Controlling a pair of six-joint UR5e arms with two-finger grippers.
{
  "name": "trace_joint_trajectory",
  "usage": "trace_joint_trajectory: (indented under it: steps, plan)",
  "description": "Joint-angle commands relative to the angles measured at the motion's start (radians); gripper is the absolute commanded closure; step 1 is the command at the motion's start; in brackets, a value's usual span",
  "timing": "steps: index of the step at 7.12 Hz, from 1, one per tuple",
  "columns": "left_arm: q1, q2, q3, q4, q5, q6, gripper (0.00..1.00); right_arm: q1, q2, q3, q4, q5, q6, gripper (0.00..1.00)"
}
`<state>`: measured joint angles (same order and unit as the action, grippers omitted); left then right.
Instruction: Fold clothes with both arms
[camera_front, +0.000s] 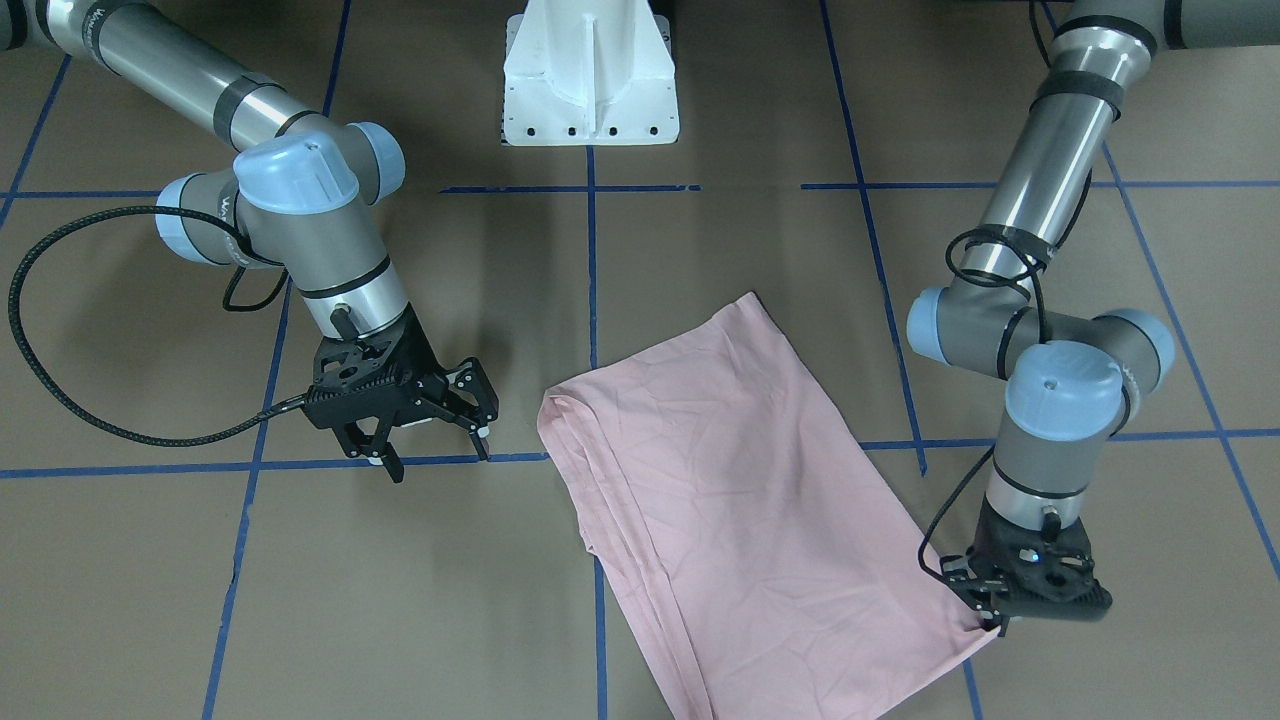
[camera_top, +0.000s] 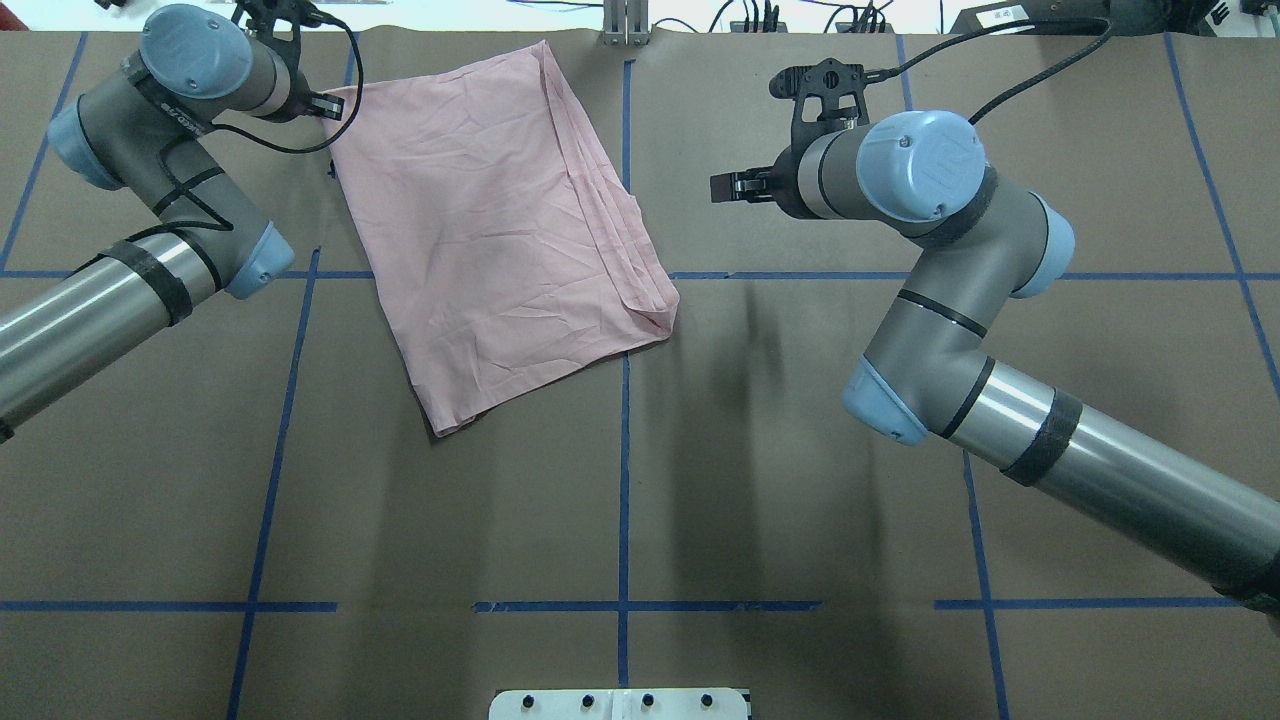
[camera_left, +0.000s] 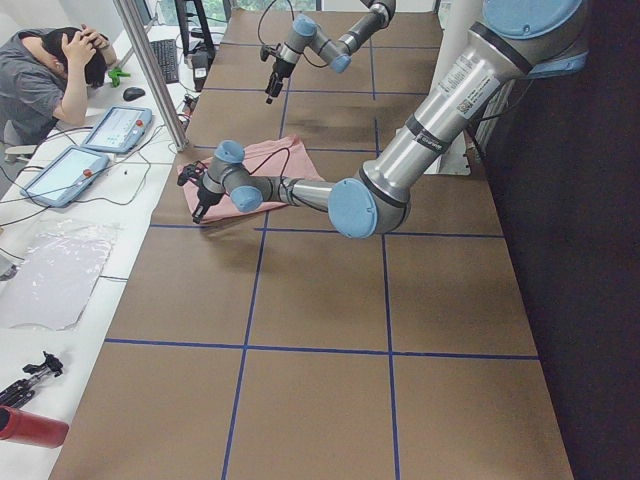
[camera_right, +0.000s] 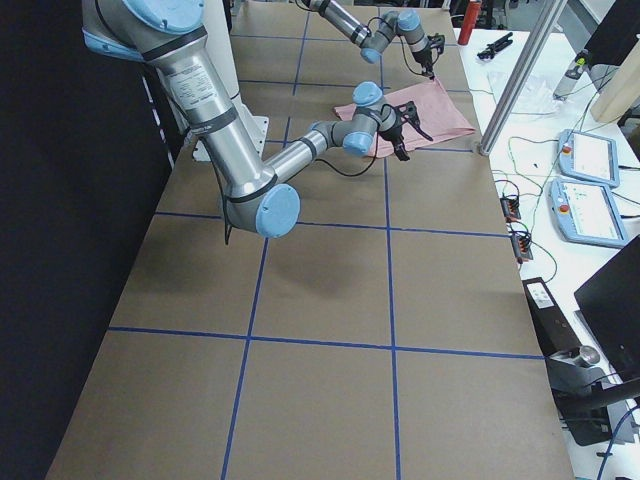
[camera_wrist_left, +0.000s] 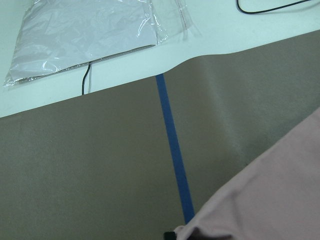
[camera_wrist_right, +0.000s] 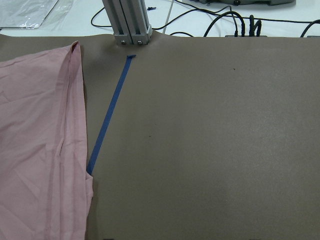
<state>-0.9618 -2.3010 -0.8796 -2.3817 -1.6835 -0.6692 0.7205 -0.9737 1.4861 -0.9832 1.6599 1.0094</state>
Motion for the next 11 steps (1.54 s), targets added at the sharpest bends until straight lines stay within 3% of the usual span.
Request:
trace_joint_trajectory:
  steps: [1, 2, 3, 5, 6, 7, 8, 10, 11]
  plan:
    - [-0.081, 0.052, -0.042, -0.070, -0.119, 0.102, 0.00, -0.001, 0.071, -0.009, -0.183, 0.011, 0.009, 0.01]
    - [-0.144, 0.066, -0.050, -0.076, -0.240, 0.194, 0.00, -0.004, 0.135, -0.036, -0.254, 0.012, 0.009, 0.01]
    - [-0.143, 0.107, -0.118, -0.065, -0.242, 0.192, 0.00, -0.028, 0.214, -0.118, -0.268, 0.011, 0.006, 0.01]
    - [-0.143, 0.112, -0.144, -0.063, -0.242, 0.189, 0.00, -0.071, 0.361, -0.327, -0.261, 0.004, 0.157, 0.05]
    - [-0.143, 0.112, -0.144, -0.065, -0.242, 0.188, 0.00, -0.100, 0.380, -0.349, -0.256, -0.015, 0.257, 0.04]
    - [-0.143, 0.110, -0.144, -0.065, -0.242, 0.187, 0.00, -0.149, 0.386, -0.349, -0.258, -0.110, 0.370, 0.04]
    - [-0.143, 0.110, -0.144, -0.065, -0.242, 0.187, 0.00, -0.156, 0.397, -0.354, -0.262, -0.067, 0.394, 0.04]
    - [-0.143, 0.112, -0.144, -0.066, -0.242, 0.187, 0.00, -0.161, 0.397, -0.382, -0.265, -0.005, 0.477, 0.22]
    - [-0.143, 0.112, -0.145, -0.068, -0.242, 0.184, 0.00, -0.161, 0.394, -0.385, -0.270, 0.024, 0.483, 0.27]
